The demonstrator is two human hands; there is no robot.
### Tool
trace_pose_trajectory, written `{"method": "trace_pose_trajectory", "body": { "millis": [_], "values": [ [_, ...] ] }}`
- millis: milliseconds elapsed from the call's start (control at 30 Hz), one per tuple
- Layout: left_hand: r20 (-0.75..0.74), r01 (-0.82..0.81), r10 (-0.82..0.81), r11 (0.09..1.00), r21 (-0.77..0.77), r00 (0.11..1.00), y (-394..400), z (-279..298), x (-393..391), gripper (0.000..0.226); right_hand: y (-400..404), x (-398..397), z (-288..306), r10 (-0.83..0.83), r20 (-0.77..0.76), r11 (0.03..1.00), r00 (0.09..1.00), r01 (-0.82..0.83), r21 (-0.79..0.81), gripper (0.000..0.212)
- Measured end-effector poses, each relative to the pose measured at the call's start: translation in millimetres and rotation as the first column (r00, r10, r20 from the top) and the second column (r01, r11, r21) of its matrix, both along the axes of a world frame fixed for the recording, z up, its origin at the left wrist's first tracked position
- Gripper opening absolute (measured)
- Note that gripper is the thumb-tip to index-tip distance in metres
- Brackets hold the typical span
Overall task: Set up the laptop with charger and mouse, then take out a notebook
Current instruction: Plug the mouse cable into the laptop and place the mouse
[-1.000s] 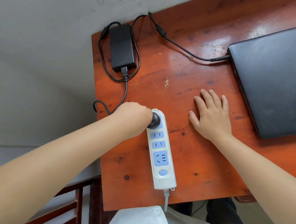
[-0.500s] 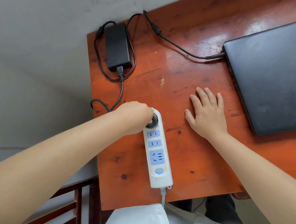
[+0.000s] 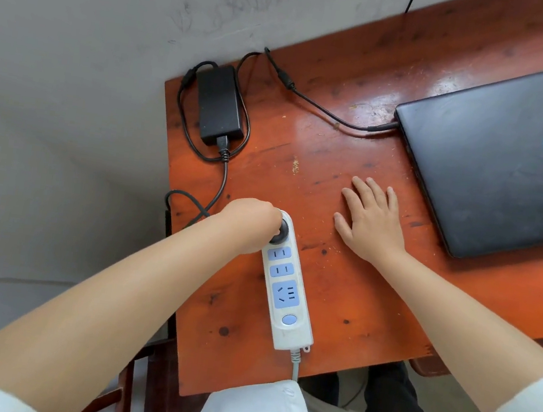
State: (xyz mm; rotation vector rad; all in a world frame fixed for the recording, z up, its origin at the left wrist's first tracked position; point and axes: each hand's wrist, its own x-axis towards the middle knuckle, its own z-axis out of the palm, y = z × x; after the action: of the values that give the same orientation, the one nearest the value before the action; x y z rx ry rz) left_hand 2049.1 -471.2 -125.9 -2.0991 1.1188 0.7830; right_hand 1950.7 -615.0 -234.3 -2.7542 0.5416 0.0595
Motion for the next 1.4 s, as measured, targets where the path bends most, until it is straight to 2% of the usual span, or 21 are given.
{"method": "trace_pose_trajectory", "body": {
  "millis": [133,233,267,333,433,500,633,733,867,1033,1233,1400],
  "values": [
    [0.098,0.09,-0.089,0.996,-0.007,0.991,0.8,5.3,-8.7,0.025,-5.5,1.5,14.5,0.033,-0.086,0.999,0.996,-0.031,0.024,0.049],
    [0.153,0.11,-0.111,0.994,0.01,0.982,-4.5,8.8,-13.1,0.022,-20.0,-3.1,38.8,0.018,-0.031,0.999,0.999,-0.017,0.039,0.043],
    [0.185,0.111,-0.1,0.993,-0.048,0.978,-8.7,10.4,-14.4,0.019,-28.0,-7.5,48.4,0.006,0.003,0.999,1.0,-0.006,0.036,0.041],
    [0.247,0.108,-0.039,0.956,-0.273,0.968,-22.7,14.2,-17.8,0.02,-48.3,-19.4,67.7,-0.033,0.046,0.999,0.998,0.032,0.023,0.041],
    [0.214,0.083,0.052,0.815,-0.574,0.975,-62.6,22.4,-32.0,0.026,-84.9,-43.4,94.6,-0.123,0.07,0.992,0.99,0.124,-0.013,0.042],
    [0.176,0.064,0.074,0.741,-0.668,0.982,-99.9,28.6,-48.4,0.026,-112.3,-62.1,112.0,-0.167,0.103,0.985,0.981,0.171,-0.034,0.042],
    [0.171,0.092,0.061,0.646,-0.758,0.983,-185.1,37.6,-91.8,0.029,-175.9,-106.1,147.1,-0.211,0.195,0.973,0.958,0.226,-0.058,0.041],
    [0.178,0.101,0.077,0.583,-0.806,0.981,-249.3,46.6,-127.8,0.034,-230.8,-142.9,170.2,-0.198,0.233,0.968,0.952,0.228,-0.109,0.042],
    [0.177,0.065,0.15,0.556,-0.828,0.973,-328.7,63.4,-168.6,0.043,-303.8,-188.6,196.4,-0.169,0.241,0.959,0.956,0.216,-0.183,0.046],
    [0.175,0.056,0.193,0.503,-0.862,0.965,-411.0,92.9,-203.8,0.039,-382.5,-225.8,221.6,-0.201,0.27,0.942,0.942,0.261,-0.21,0.047],
    [0.239,0.114,0.179,0.521,-0.846,0.954,-485.5,108.4,-196.0,0.036,-465.9,-220.0,227.2,-0.232,0.276,0.944,0.933,0.285,-0.169,0.042],
    [0.301,0.15,0.171,0.583,-0.799,0.938,-548.9,99.9,-162.8,0.037,-539.8,-193.0,225.8,-0.247,0.238,0.938,0.939,0.293,-0.183,0.041]
  ]
}}
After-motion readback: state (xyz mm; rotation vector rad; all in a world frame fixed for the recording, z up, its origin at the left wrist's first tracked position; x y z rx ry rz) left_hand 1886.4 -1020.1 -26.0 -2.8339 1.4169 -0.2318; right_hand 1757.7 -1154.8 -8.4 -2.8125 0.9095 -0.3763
